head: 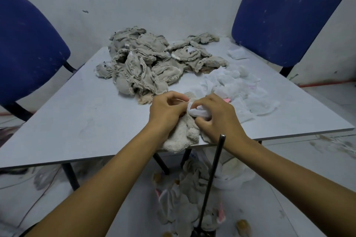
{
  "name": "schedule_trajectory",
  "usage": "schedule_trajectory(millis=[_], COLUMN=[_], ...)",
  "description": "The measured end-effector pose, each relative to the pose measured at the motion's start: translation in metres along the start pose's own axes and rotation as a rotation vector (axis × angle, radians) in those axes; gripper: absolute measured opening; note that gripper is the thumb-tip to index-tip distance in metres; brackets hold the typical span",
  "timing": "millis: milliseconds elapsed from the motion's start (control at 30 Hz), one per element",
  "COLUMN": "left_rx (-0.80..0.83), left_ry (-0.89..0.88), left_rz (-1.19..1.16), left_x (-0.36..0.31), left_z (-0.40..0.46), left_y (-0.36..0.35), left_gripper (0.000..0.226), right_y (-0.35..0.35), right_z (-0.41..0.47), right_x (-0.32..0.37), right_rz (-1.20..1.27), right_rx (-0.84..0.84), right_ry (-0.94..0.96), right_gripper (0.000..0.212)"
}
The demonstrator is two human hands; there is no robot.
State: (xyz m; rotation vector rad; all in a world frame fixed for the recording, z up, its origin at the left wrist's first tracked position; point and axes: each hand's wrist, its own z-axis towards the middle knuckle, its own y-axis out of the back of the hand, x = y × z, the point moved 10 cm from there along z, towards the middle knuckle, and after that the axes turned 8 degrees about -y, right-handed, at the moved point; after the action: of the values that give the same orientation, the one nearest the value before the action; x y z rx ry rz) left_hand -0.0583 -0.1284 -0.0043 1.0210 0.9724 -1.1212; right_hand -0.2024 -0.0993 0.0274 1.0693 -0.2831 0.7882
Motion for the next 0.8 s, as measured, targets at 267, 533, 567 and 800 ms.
schedule_trajectory(millis=[267,533,567,800], left_rx=[-0.04,0.012,0.015,0.018], left_ry=[-0.179,-0.256,-0.245,-0.152], left_rz=[0.234,0.215,0.213,0.211], left_x=[-0.019,-0.032,-0.032,-0.024], left_z=[0.001,0.0,0.001,-0.001], left_y=[0.003,0.007,0.007,0.0], left_gripper=[0.029,0.027,0.029,0.031], right_y=[-0.008,-0.016,-0.014,0.005], right_z=[-0.001,-0.007,-0.005,-0.001], right_x=[-0.004,0.009,0.008,-0.011], right_rz=[0.016,0.045,0.048,0.045], right_rx=[0.07,0.196,0.164,-0.082], right_ry=[-0.047,0.104,0.092,-0.027], right_gripper=[0.034,0.034,0.033,0.025])
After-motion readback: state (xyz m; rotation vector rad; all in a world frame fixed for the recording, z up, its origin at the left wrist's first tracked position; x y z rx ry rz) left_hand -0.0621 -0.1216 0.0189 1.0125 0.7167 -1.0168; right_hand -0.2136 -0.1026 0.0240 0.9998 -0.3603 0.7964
